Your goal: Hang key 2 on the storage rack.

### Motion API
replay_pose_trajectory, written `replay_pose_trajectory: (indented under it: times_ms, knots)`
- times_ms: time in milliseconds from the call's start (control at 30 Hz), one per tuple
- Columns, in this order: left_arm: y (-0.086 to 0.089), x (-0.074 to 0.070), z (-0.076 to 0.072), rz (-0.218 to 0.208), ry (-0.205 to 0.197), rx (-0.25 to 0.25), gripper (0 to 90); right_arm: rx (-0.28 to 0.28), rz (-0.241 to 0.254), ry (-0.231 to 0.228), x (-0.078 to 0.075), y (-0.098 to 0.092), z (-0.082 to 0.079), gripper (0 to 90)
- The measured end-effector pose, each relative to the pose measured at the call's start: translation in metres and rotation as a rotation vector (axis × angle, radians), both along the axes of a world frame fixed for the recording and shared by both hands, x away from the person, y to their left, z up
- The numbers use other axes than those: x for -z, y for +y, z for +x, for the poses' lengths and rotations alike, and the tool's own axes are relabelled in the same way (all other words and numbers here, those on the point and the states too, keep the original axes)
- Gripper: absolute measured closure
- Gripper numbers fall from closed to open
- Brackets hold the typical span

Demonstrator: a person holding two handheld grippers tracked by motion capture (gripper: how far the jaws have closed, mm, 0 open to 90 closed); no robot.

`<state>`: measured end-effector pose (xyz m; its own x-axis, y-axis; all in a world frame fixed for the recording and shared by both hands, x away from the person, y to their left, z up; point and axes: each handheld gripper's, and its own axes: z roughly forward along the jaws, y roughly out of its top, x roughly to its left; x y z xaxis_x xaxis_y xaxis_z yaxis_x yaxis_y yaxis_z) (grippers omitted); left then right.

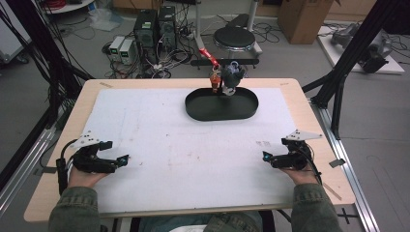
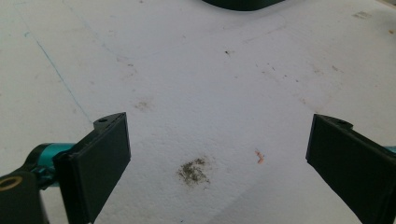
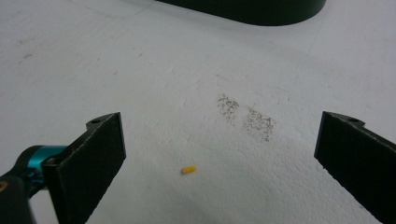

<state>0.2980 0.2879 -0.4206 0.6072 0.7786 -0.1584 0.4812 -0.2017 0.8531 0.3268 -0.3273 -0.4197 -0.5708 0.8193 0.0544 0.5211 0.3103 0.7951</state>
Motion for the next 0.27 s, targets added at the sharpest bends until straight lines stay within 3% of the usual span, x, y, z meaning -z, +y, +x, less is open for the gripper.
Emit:
replay_pose_trajectory:
  times_ms: [167, 267]
  knots:
    - [-0.0002, 0.0005, 0.0006, 0.001, 0.003, -0.001, 6.9, 0.001, -0.004, -0.038, -0.003, 0.0022, -0.002, 1.0]
    - [-0.0009, 0.0009, 0.0011, 0.008, 0.004, -0.002, 6.9, 0.005, 0.006, -0.02, -0.0012, 0.0011, -0.0003, 1.0]
